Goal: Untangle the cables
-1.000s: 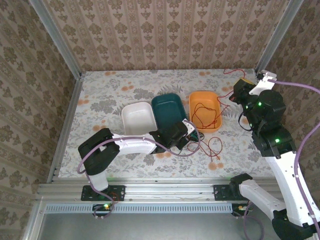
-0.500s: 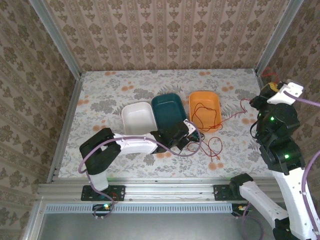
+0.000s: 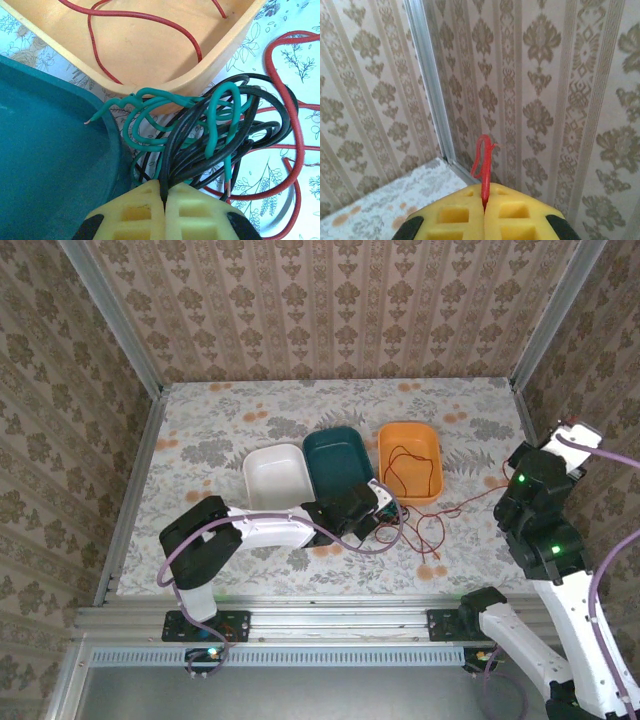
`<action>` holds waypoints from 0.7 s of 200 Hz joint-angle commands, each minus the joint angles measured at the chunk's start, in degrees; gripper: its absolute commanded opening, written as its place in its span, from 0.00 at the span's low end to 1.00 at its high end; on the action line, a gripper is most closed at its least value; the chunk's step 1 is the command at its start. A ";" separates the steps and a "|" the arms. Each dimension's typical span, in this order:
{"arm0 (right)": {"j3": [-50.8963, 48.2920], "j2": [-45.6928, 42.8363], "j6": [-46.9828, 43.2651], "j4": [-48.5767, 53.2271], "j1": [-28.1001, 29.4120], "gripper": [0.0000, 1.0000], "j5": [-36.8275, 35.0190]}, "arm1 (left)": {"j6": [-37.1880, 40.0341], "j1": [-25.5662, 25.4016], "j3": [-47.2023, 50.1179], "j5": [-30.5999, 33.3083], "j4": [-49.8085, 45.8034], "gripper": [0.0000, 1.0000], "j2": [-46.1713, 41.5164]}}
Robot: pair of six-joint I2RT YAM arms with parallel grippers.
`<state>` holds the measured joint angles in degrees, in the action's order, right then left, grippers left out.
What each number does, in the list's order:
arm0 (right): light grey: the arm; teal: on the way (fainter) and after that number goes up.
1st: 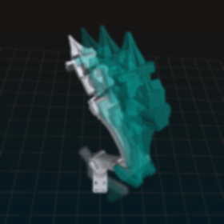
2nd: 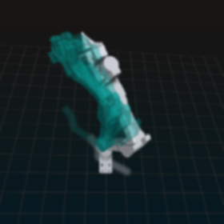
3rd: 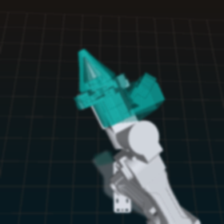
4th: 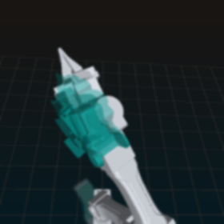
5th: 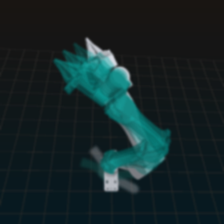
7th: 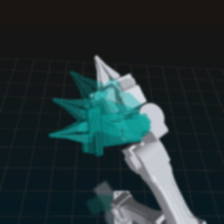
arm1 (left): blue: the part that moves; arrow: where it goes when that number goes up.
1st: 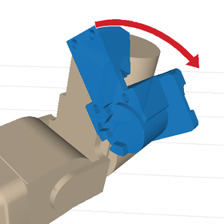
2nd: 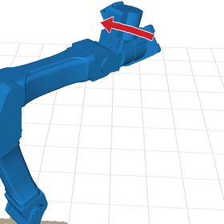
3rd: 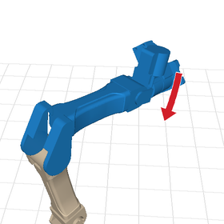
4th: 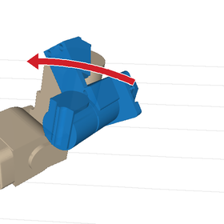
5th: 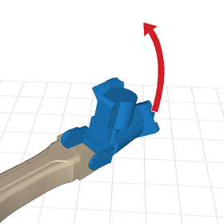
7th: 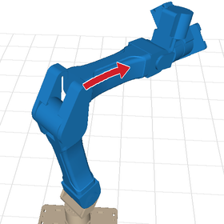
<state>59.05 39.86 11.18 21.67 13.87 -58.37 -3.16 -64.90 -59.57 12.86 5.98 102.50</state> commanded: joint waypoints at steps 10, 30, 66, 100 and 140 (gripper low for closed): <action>-3.68 0.55 12.14 12.16 1.10 0.00 -2.81 | 1.22 -0.57 -2.00 -0.47 -1.30 0.00 0.95; -6.93 1.71 17.78 15.71 2.64 0.00 -3.07 | 1.28 -0.57 -2.17 -0.56 -1.40 0.00 1.12; -13.08 3.87 24.94 16.91 5.89 0.00 -2.99 | 1.24 -0.65 -2.05 -0.44 -1.22 0.00 0.98; -17.29 4.13 28.06 14.27 6.44 0.00 -0.92 | 1.47 -0.74 -1.86 -0.38 -1.14 0.00 0.69; -20.83 0.39 28.65 5.55 6.82 0.00 7.86 | 1.64 -0.75 -2.04 -0.81 -1.24 0.00 0.86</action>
<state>39.81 43.05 36.27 34.20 19.99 -55.00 -2.83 -65.23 -60.18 12.84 5.58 102.76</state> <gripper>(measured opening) 0.067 0.048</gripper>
